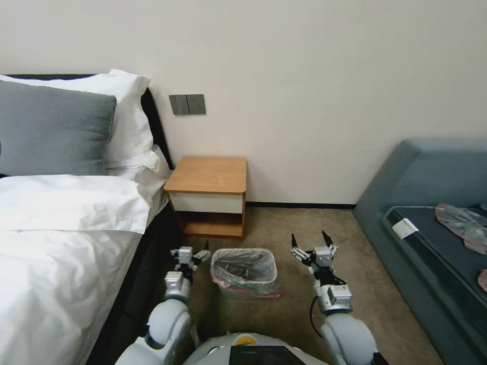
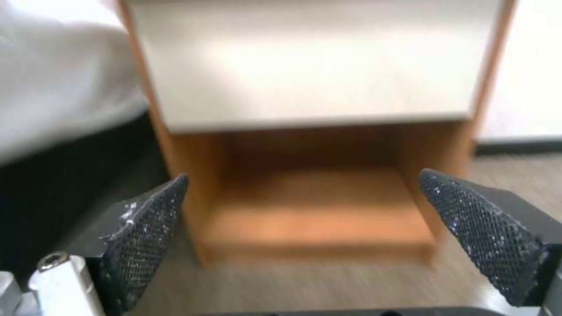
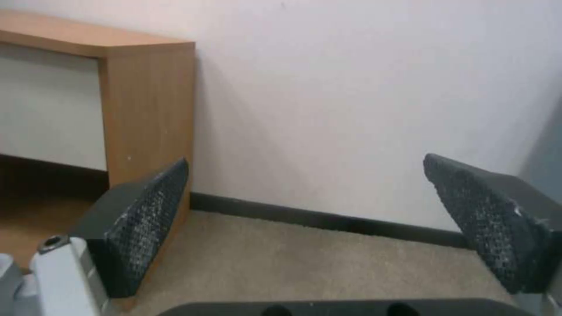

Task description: Pick up the garbage bag from the table and place it over the trash can.

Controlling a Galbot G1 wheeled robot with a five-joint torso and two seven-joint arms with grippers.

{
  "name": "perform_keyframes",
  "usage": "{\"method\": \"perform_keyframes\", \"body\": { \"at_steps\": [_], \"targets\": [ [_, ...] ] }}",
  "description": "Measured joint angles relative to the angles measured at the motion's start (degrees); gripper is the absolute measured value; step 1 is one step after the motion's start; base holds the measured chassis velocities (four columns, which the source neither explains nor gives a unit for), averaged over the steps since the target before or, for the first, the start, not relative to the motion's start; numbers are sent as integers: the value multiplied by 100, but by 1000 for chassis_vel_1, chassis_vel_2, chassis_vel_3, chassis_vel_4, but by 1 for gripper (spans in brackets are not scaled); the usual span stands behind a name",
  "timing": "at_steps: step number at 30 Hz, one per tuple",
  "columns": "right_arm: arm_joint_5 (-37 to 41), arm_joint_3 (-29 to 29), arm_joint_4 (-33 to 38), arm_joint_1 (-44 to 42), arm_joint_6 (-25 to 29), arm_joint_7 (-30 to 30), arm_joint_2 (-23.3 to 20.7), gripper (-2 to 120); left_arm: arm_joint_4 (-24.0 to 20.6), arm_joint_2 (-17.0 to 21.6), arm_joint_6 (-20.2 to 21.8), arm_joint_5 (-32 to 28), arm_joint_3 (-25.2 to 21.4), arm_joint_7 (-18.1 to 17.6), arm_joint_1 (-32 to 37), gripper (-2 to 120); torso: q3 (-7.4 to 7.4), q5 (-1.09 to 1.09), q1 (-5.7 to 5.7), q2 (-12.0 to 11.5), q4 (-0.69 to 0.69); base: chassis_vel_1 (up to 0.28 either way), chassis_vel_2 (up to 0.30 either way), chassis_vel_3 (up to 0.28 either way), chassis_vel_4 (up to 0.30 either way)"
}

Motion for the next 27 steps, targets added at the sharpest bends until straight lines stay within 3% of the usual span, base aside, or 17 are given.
{"method": "perform_keyframes", "body": {
  "at_steps": [1, 4, 8, 16, 22, 27],
  "targets": [
    [0, 0, 0, 0, 0, 0, 0, 100, 0, 0, 0, 0, 0, 0, 0, 100, 0, 0, 0, 0, 0, 0, 0, 0, 0],
    [-63, -4, -118, -128, 392, 23, 234, 100, -50, -104, -554, 240, -357, 123, 138, 100, 0, 0, 0, 0, 0, 0, 0, 0, 0],
    [-114, 80, -86, -294, 673, -26, 496, 100, -295, -182, -797, 278, -440, 256, 403, 100, 0, 0, 0, 0, -2, 0, 0, 0, 0],
    [-116, 545, 218, -791, 966, -423, 969, 100, -1100, -283, -793, 311, -596, 956, 1373, 100, -1, 1, 0, 1, 0, 0, 0, 0, 0],
    [223, 893, 374, -1078, 1179, -702, 1134, 100, -1329, -361, -801, 353, -657, 999, 1670, 100, -1, 1, 0, 0, 0, 0, 0, 0, 0],
    [716, 1017, 550, -1312, 1280, -1145, 1155, 100, -1333, -399, -819, 314, -1012, 1077, 1702, 100, -1, 0, 0, 0, -1, 0, 0, 0, 0]
  ]
}}
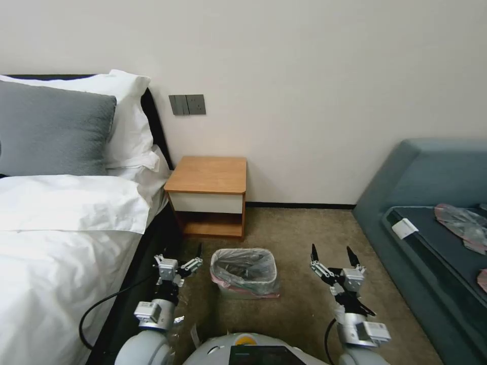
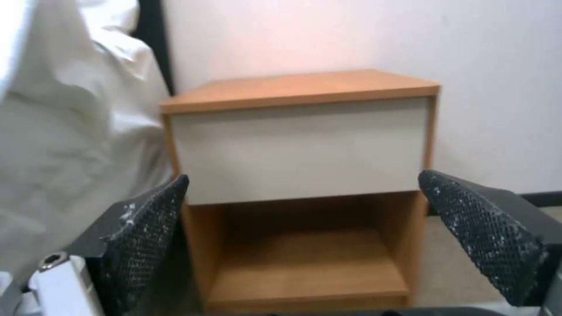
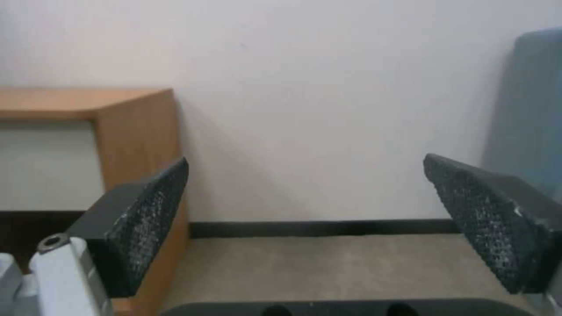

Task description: Pick up the garbage bag from the table and place it over the trash can.

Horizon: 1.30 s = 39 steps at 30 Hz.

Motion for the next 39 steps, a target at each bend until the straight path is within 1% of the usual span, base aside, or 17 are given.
{"method": "perform_keyframes", "body": {
  "at_steps": [3, 4, 5, 7, 15, 39],
  "targets": [
    [177, -18, 94, -135, 87, -163, -31, 100, 76, -44, -75, -163, -592, 227, -17, 100, 0, 0, 0, 0, 0, 0, 0, 0, 0],
    [177, -18, 94, -135, 87, -163, -31, 100, 76, -44, -75, -163, -592, 227, -17, 100, 0, 0, 0, 0, 0, 0, 0, 0, 0],
    [181, -59, 94, -149, 116, -167, -33, 100, 134, -65, -129, -213, -736, 306, -29, 100, 1, 0, 0, 0, 1, 0, 0, 0, 0],
    [171, -129, 92, -155, 141, -167, -20, 100, 184, -98, -156, -320, -822, 339, -71, 100, 1, -1, 0, 0, 1, 0, 0, 0, 0],
    [16, -243, 22, -141, 204, -34, 15, 100, 185, -155, -100, -240, -700, 258, -117, 100, 1, 0, 0, 0, 0, 0, 0, 0, 0],
    [-2, -247, 11, -129, 202, -12, 13, 100, 193, -150, -81, -229, -673, 237, -122, 100, 1, 0, 0, 0, 0, 0, 0, 0, 0]
  ]
}}
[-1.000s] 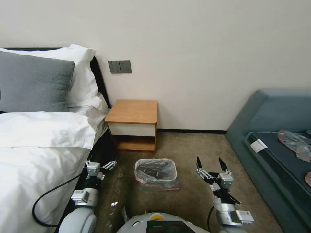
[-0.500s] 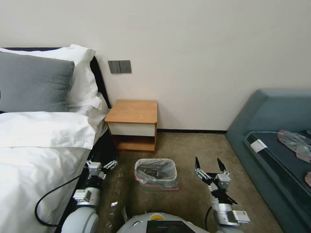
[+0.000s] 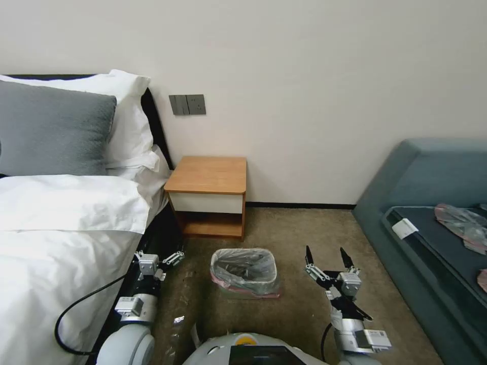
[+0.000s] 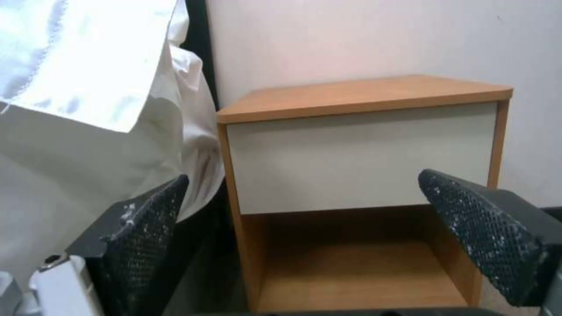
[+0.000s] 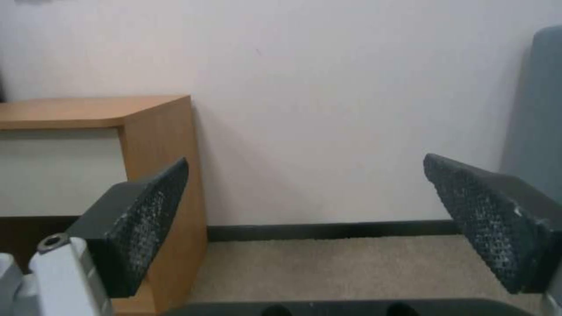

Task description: Pick up the garbage bag from the table and place it over the trash can.

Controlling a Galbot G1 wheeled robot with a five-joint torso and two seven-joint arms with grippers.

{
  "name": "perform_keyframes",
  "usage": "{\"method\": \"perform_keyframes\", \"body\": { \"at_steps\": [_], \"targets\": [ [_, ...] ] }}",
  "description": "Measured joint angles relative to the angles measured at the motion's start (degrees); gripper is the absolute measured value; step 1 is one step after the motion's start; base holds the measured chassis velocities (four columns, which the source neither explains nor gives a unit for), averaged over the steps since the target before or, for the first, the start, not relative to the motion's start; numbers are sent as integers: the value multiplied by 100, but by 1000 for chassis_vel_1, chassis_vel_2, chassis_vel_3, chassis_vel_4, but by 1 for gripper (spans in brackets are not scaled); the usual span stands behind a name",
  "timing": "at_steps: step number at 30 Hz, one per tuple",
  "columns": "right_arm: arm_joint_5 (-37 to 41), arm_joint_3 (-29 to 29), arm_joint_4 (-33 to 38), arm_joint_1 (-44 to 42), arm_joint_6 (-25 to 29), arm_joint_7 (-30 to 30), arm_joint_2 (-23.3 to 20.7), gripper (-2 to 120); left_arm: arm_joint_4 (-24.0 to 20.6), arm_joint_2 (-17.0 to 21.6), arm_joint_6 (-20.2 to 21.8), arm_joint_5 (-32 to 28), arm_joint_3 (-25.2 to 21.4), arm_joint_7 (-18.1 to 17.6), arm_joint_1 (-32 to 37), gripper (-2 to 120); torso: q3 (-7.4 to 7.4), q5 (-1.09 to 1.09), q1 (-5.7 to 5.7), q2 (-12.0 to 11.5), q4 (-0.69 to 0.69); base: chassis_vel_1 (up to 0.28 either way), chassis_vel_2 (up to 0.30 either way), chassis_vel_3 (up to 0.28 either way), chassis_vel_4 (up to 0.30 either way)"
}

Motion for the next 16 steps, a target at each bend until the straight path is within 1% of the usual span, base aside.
{"method": "perform_keyframes", "body": {
  "at_steps": [16],
  "targets": [
    [-1, 0, 0, 1, -5, 2, -1, 100, 1, 2, 4, 0, 4, -2, -1, 100, 0, 0, 0, 0, 0, 0, 0, 0, 0]
  ]
}}
